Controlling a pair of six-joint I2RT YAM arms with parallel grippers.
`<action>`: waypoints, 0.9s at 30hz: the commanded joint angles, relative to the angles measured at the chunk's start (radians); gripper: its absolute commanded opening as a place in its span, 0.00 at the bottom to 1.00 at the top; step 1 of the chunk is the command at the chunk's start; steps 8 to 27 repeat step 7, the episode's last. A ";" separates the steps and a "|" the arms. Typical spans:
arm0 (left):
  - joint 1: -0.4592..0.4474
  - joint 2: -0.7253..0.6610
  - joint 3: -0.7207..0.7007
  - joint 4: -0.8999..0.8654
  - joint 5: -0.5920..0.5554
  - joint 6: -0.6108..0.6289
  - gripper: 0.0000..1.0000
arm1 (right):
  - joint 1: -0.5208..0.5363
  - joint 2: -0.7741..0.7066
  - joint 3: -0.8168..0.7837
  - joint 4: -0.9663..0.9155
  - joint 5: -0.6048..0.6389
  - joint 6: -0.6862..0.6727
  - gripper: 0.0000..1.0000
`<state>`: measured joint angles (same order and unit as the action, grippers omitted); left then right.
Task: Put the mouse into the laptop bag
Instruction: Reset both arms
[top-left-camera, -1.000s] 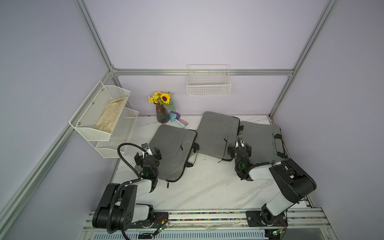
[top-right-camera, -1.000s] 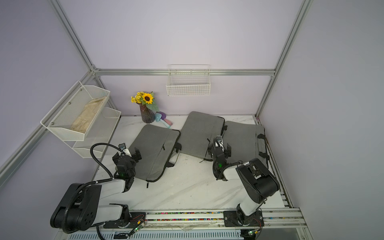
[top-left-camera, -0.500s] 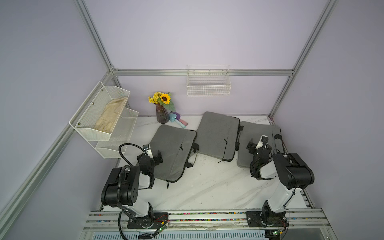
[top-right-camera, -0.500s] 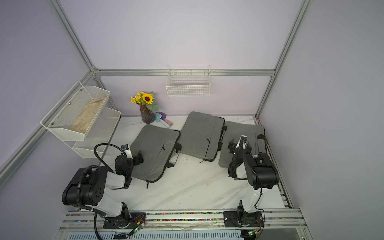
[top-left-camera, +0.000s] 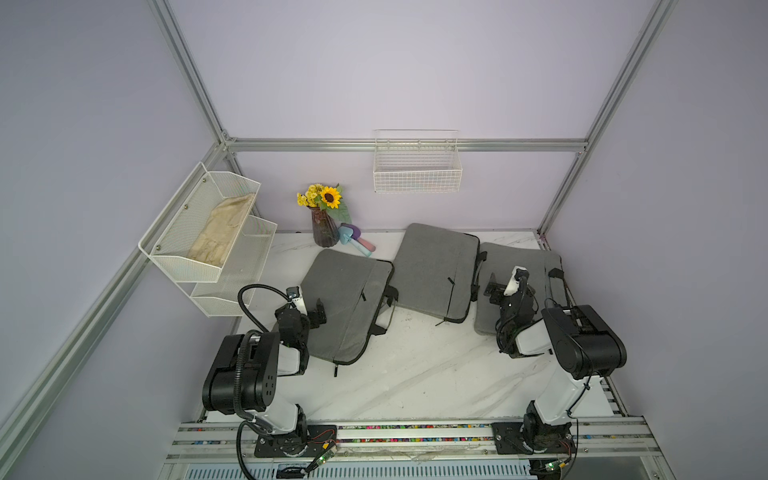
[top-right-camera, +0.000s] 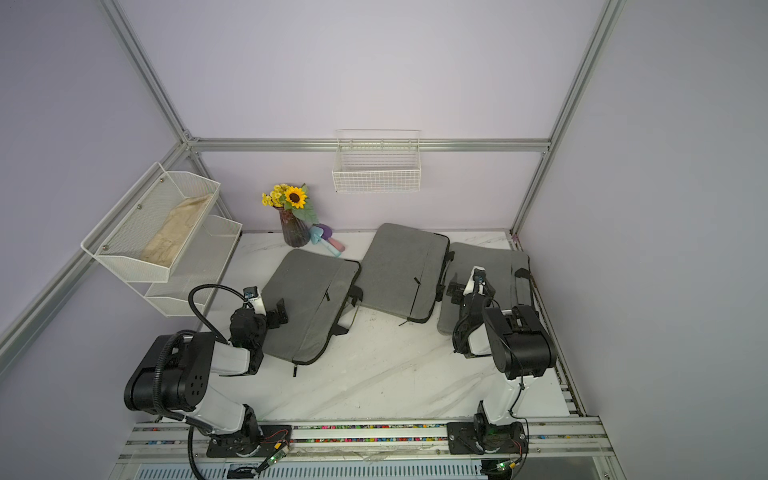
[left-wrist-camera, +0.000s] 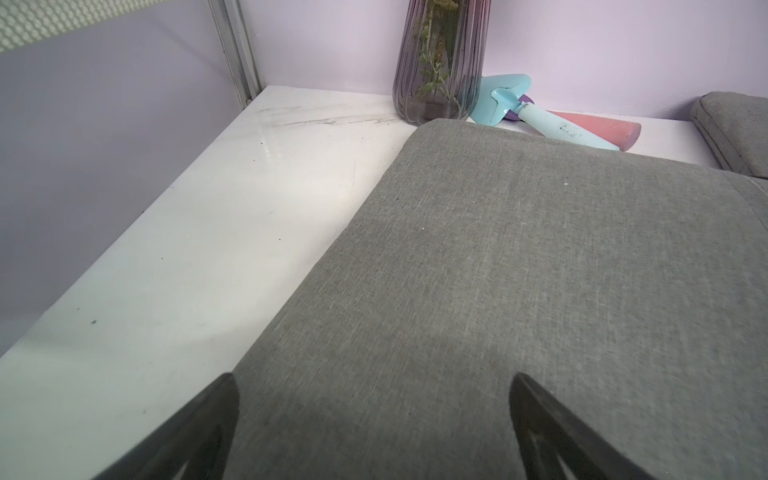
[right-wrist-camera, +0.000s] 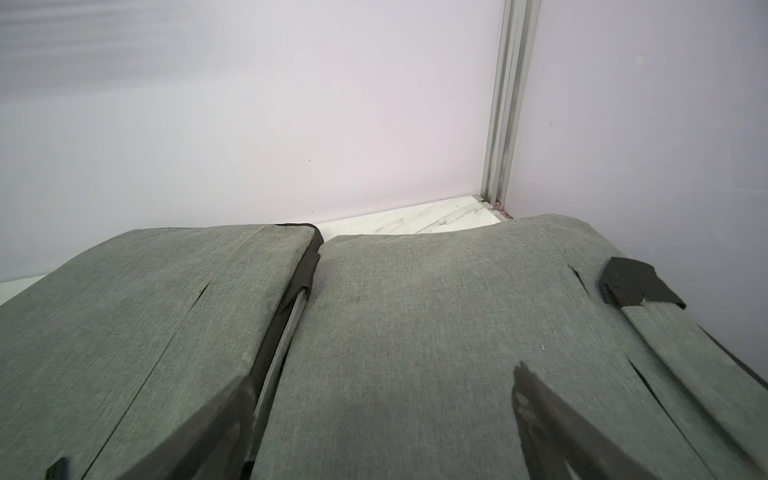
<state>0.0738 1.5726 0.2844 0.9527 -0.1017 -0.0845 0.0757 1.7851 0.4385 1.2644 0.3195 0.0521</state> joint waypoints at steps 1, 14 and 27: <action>0.000 -0.013 0.064 0.032 0.007 0.022 1.00 | -0.001 0.003 0.016 0.026 -0.016 0.008 0.97; 0.000 -0.013 0.065 0.031 0.007 0.022 1.00 | -0.001 -0.002 0.014 0.017 -0.023 0.011 0.97; 0.000 -0.013 0.065 0.031 0.007 0.022 1.00 | -0.001 -0.002 0.014 0.017 -0.023 0.011 0.97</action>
